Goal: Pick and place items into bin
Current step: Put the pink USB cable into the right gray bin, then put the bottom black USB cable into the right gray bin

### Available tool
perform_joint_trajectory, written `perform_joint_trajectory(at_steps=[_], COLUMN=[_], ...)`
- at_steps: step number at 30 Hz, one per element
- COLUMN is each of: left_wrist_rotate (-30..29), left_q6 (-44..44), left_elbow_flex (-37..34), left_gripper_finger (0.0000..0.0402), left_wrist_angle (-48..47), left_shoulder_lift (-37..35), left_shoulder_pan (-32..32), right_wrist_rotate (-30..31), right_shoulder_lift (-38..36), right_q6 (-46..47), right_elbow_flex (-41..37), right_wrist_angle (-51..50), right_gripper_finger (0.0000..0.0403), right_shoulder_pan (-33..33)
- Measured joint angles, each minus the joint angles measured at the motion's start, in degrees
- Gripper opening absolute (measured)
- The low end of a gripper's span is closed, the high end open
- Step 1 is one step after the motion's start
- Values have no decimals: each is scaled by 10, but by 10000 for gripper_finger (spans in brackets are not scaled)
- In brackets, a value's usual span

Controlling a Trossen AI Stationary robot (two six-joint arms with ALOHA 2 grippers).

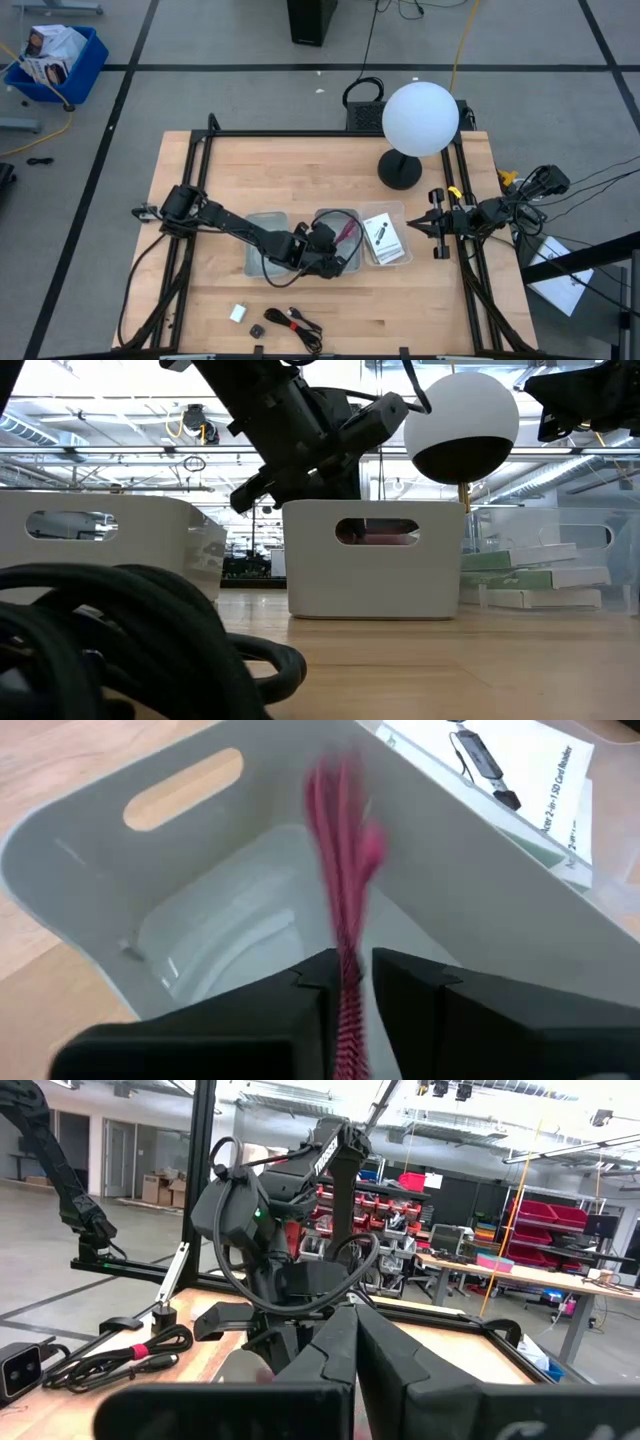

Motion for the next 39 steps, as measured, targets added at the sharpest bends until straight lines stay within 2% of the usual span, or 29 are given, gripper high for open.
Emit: perform_joint_trajectory(at_steps=[8, 18, 22, 26, 28, 33, 39], left_wrist_rotate=[3, 19, 52, 57, 80, 128, 121], left_q6=[30, 173, 289, 352, 374, 361, 291], left_elbow_flex=[0, 0, 0, 1, 1, 1, 1], left_gripper_finger=[102, 108, 108, 108, 108, 108, 108], left_wrist_angle=[3, 11, -8, -78, -108, -137, -154], left_shoulder_lift=[0, -25, -68, -133, -158, -194, -174], left_shoulder_pan=[0, 4, -1, -35, -59, -127, -198], right_wrist_rotate=[0, 0, 0, 0, 1, 1, 1], right_shoulder_lift=[0, 0, 0, 0, 0, 1, 1], right_q6=[1, 0, 0, 0, -1, -1, 0], right_elbow_flex=[0, 0, 0, 0, 0, 0, 0], right_wrist_angle=[0, 0, 0, 0, 0, 0, 0], right_gripper_finger=[0, 0, 0, 0, 0, 0, 0], right_shoulder_pan=[0, 0, 0, 0, 0, 0, 0])
